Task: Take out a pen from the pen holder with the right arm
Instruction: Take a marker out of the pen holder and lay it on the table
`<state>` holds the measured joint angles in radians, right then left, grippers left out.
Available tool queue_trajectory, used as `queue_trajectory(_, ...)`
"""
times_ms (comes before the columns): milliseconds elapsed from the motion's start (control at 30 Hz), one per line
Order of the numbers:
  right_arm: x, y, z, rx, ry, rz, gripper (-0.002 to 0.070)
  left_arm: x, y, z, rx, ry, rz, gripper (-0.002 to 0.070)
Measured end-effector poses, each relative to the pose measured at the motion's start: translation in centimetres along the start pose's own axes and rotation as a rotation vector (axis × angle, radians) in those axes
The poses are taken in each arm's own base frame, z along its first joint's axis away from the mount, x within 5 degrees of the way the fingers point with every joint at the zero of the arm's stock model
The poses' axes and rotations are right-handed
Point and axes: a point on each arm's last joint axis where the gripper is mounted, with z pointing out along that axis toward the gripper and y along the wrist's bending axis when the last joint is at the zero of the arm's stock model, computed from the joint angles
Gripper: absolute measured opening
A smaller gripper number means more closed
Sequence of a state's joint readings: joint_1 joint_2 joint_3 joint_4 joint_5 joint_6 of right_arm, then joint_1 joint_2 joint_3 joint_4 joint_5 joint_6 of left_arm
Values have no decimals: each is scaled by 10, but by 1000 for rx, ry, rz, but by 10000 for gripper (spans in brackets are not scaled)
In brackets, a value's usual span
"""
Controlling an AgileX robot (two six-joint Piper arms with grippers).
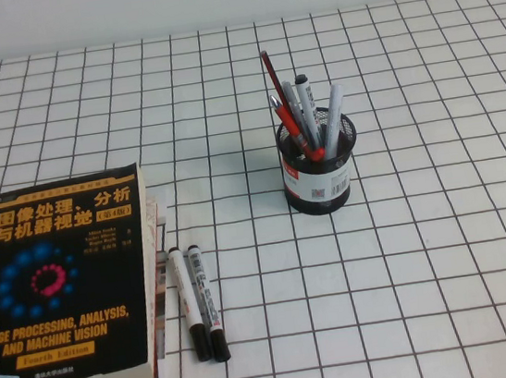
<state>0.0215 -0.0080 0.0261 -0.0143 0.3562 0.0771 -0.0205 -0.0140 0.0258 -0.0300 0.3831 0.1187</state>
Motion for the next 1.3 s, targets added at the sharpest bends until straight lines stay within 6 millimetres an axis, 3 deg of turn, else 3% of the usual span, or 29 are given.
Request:
queue_trajectory(700, -5, 1, 0, -9, -57, 14, -15, 0, 0, 0, 0, 0, 0, -4)
queue_trajectory(1033, -23, 6, -3, -126, -241, 458, -15, 0, 0, 0, 0, 0, 0, -4)
queue_trajectory(1300, -27, 5, -4, -151, -278, 618, -15, 0, 0, 0, 0, 0, 0, -4)
